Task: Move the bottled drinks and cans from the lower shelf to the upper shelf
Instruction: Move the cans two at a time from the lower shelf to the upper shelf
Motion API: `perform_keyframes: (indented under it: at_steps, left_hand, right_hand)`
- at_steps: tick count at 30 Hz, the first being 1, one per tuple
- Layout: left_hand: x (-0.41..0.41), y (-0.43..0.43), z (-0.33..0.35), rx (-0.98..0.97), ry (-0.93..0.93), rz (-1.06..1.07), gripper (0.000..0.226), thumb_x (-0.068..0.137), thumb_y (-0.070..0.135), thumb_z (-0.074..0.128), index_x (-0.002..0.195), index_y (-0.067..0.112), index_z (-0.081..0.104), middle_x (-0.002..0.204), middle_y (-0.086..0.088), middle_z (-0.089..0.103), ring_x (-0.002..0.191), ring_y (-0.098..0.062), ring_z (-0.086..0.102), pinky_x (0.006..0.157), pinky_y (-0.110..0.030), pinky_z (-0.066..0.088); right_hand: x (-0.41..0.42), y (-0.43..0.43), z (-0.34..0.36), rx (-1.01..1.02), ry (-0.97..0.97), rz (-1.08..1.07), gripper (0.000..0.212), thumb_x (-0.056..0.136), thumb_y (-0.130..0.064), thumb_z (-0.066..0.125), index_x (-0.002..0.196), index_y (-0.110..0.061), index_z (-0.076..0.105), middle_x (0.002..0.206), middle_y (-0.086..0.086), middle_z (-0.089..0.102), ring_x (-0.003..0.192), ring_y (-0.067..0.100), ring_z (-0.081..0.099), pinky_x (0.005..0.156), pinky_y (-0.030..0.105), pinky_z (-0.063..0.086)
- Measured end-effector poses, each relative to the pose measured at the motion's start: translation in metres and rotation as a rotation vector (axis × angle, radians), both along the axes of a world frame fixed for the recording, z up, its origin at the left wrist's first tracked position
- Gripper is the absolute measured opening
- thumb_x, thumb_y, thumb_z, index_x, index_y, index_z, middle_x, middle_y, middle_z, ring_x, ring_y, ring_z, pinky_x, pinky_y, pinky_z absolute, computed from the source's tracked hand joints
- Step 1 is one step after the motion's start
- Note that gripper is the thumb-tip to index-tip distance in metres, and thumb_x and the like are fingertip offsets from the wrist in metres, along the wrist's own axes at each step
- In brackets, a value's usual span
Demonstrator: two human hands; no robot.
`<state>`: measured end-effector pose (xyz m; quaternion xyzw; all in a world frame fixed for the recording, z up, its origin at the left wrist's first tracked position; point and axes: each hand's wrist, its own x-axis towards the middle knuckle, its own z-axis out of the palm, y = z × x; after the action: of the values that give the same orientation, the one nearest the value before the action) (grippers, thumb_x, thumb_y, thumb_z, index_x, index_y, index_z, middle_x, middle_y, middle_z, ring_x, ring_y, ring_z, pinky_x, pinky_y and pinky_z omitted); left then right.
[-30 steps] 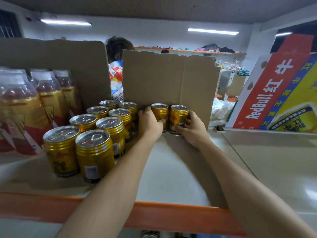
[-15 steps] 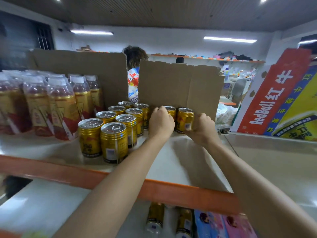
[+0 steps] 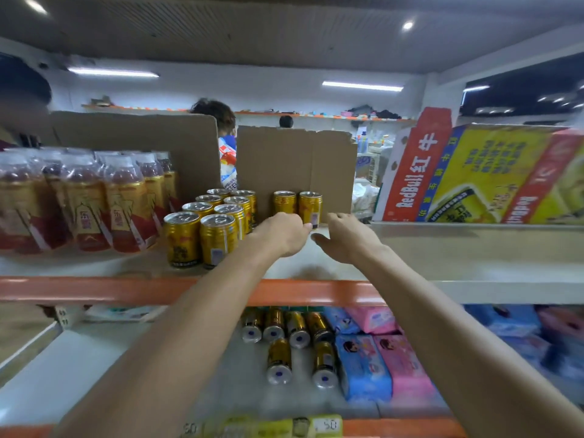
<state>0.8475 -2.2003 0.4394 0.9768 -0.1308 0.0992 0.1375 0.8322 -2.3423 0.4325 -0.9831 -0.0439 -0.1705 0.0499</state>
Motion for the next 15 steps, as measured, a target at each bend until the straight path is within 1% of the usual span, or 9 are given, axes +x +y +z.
perform_keyframes:
  at_steps: [2,4,7,9,11,13,15]
  left_hand:
    - [-0.017,0.012,-0.001,0.012,0.016,-0.035,0.052,0.104,0.042,0.028,0.115,0.005,0.062,0.119,-0.017,0.062,0.105,-0.034,0.058,0.080,-0.036,0.042]
    - [-0.035,0.027,-0.004,0.051,0.002,-0.079,0.053,0.104,0.043,0.026,0.118,0.007,0.062,0.121,-0.016,0.062,0.108,-0.034,0.058,0.086,-0.038,0.045]
    - [-0.061,0.043,-0.013,0.119,0.002,-0.149,0.048,0.104,0.034,0.024,0.120,0.008,0.061,0.123,-0.017,0.061,0.110,-0.035,0.057,0.088,-0.040,0.045]
    - [-0.083,0.048,-0.017,0.087,0.044,-0.177,0.044,0.106,0.027,0.025,0.122,0.006,0.060,0.123,-0.018,0.061,0.112,-0.033,0.056,0.092,-0.041,0.046]
    - [-0.106,0.052,-0.019,0.035,0.080,-0.200,0.039,0.107,0.021,0.026,0.125,0.006,0.058,0.124,-0.016,0.060,0.113,-0.031,0.056,0.096,-0.042,0.045]
    - [-0.125,0.056,-0.023,0.018,0.101,-0.216,0.039,0.107,0.022,0.027,0.121,0.006,0.060,0.120,-0.015,0.061,0.109,-0.030,0.056,0.091,-0.040,0.045]
    - [-0.138,0.063,-0.027,0.020,0.122,-0.240,0.041,0.106,0.027,0.028,0.114,0.006,0.062,0.115,-0.014,0.062,0.101,-0.028,0.056,0.084,-0.038,0.042]
  right_hand:
    - [-0.024,0.012,0.000,-0.017,-0.002,-0.018,0.054,0.102,-0.046,0.041,0.136,-0.004,0.046,0.139,0.015,0.052,0.131,0.033,0.044,0.098,0.041,0.043]
    - [-0.047,0.023,-0.002,-0.034,-0.024,-0.028,0.053,0.103,-0.045,0.039,0.136,-0.005,0.047,0.137,0.015,0.053,0.129,0.032,0.047,0.097,0.040,0.043]
    - [-0.080,0.040,-0.007,-0.045,-0.012,-0.035,0.053,0.102,-0.046,0.042,0.133,-0.004,0.048,0.134,0.015,0.054,0.126,0.030,0.049,0.095,0.039,0.044]
    - [-0.100,0.049,-0.012,-0.055,0.002,-0.026,0.053,0.100,-0.046,0.045,0.131,-0.003,0.048,0.131,0.015,0.055,0.122,0.030,0.050,0.090,0.039,0.046]
    - [-0.115,0.056,-0.016,-0.057,-0.002,-0.001,0.049,0.099,-0.044,0.049,0.127,-0.003,0.050,0.127,0.015,0.056,0.116,0.030,0.053,0.082,0.037,0.045]
    - [-0.127,0.061,-0.022,-0.057,-0.001,0.037,0.045,0.098,-0.040,0.051,0.124,-0.004,0.051,0.123,0.015,0.057,0.113,0.030,0.054,0.078,0.035,0.042]
    - [-0.140,0.066,-0.028,-0.061,0.010,0.083,0.042,0.097,-0.037,0.053,0.124,-0.006,0.052,0.123,0.014,0.058,0.112,0.030,0.055,0.079,0.034,0.044]
